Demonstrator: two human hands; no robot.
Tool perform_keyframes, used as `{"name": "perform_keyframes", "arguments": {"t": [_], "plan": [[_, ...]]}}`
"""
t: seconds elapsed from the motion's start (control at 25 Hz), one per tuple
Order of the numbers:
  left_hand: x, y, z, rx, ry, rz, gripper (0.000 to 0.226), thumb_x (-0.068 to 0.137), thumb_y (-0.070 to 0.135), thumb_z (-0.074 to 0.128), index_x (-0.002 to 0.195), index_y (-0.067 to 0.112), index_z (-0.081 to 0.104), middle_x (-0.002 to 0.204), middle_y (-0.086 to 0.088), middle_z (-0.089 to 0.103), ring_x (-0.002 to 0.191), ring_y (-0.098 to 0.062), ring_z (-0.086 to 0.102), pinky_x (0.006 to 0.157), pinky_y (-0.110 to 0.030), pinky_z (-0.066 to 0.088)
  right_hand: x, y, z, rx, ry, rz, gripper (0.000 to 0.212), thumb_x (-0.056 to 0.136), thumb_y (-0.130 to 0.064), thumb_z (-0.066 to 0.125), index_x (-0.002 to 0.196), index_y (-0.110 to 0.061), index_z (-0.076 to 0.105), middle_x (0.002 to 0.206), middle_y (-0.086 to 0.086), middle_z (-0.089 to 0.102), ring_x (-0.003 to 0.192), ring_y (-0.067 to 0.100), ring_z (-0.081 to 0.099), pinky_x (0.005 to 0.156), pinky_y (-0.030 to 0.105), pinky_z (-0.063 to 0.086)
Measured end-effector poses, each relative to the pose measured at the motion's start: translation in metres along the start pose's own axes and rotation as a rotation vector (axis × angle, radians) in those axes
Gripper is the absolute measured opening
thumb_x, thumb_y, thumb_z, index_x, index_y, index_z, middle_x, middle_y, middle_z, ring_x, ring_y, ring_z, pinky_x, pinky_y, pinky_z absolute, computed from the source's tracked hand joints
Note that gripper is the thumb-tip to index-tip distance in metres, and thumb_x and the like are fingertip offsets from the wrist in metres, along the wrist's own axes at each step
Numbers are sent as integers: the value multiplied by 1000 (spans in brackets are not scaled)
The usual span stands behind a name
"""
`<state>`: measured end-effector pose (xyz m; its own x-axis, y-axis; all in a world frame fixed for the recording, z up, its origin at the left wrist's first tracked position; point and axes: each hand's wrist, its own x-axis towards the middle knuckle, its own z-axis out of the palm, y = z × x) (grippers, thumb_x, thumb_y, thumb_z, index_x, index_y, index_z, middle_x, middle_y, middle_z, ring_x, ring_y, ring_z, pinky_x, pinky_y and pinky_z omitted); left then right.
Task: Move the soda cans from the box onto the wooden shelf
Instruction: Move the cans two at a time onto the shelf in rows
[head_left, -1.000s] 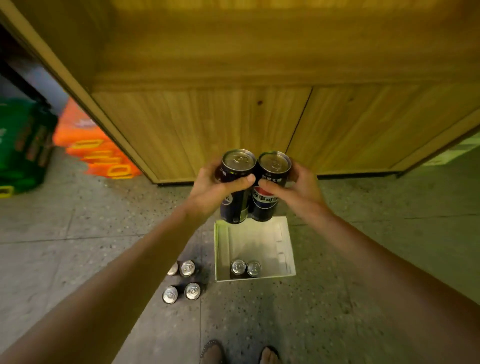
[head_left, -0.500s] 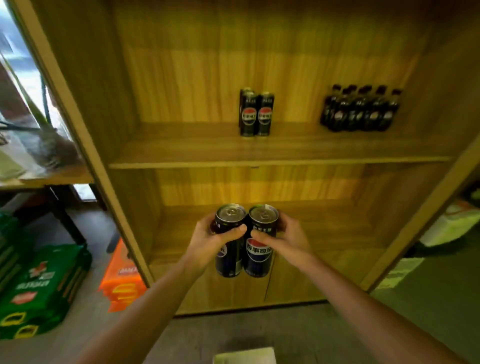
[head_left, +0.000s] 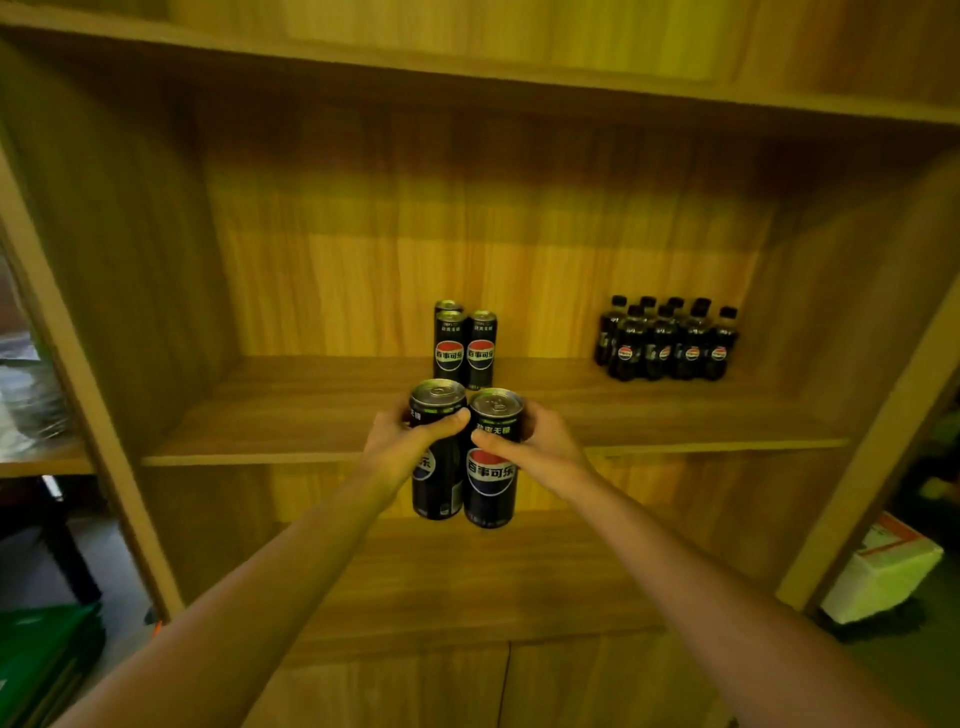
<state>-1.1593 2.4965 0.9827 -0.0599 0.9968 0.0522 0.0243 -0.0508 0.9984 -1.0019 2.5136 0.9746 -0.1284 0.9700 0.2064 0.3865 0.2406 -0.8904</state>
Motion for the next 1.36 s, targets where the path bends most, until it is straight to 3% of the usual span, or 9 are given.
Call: {"name": "perform_keyframes", "arguments": {"t": [0.16, 0.36, 0.64, 0.84, 0.92, 1.04, 1.12, 1.24, 1.36], "plan": [[58, -2, 21, -9, 69, -4, 53, 75, 20, 71, 124, 12, 51, 110, -2, 59, 94, -14, 52, 80, -29, 39, 69, 21, -13, 38, -56, 12, 58, 70, -23, 76, 122, -11, 52, 127, 9, 60, 115, 24, 56, 92, 34, 47], [126, -17, 32, -1, 146, -3, 55, 70, 24, 75, 121, 14, 54, 124, -10, 61, 107, -21, 57, 86, -32, 43, 137, 42, -14, 25, -57, 4, 59, 71, -23, 75, 123, -11, 51, 129, 9, 58, 118, 24, 54, 87, 28, 44], [178, -42, 38, 27, 139, -14, 53, 70, 24, 76, 119, 17, 55, 120, -7, 63, 109, -22, 58, 88, -34, 45, 178, 71, -12, 39, -53, 51, 59, 73, -24, 73, 125, -12, 49, 131, 10, 56, 120, 24, 53, 85, 27, 43], [187, -47, 39, 16, 115, 38, 48, 74, 19, 73, 118, 14, 55, 104, 1, 60, 96, -13, 55, 67, -18, 43, 185, 78, -7, 67, -37, 11, 61, 73, -22, 73, 127, -14, 46, 132, 9, 55, 122, 24, 51, 89, 29, 43], [188, -52, 34, 24, 64, 26, 58, 75, 11, 71, 127, 15, 47, 109, 3, 55, 102, -11, 52, 77, -20, 45, 182, 85, -7, 103, -44, 39, 71, 72, -21, 74, 133, -17, 38, 137, 8, 50, 126, 23, 47, 95, 32, 42], [188, -75, 19, 33, -35, -96, 83, 72, -13, 62, 141, 18, 27, 134, -2, 46, 127, -20, 42, 100, -36, 36, 171, 108, -3, 65, -84, 194, 80, 71, -20, 74, 138, -19, 29, 141, 7, 44, 128, 24, 44, 100, 37, 39], [186, -91, 13, 93, -67, -133, 85, 71, -21, 56, 141, 15, 26, 140, -9, 41, 133, -27, 37, 100, -36, 36, 164, 125, 5, -56, -101, 279, 75, 72, -19, 74, 136, -15, 34, 140, 9, 47, 127, 25, 45, 101, 38, 39], [182, -108, 12, 368, -70, -78, 76, 70, -2, 72, 135, 12, 37, 134, -8, 52, 126, -25, 47, 97, -31, 40, 156, 139, 17, -173, -69, 239, 66, 73, -23, 74, 130, -14, 42, 134, 9, 53, 122, 24, 50, 96, 36, 41], [181, -116, 14, 550, 94, 28, 70, 63, 20, 81, 125, 10, 50, 124, -9, 61, 116, -25, 56, 96, -35, 46, 155, 142, 21, -165, -4, 176, 61, 72, -23, 74, 126, -12, 47, 129, 10, 58, 117, 24, 55, 88, 30, 43]]}}
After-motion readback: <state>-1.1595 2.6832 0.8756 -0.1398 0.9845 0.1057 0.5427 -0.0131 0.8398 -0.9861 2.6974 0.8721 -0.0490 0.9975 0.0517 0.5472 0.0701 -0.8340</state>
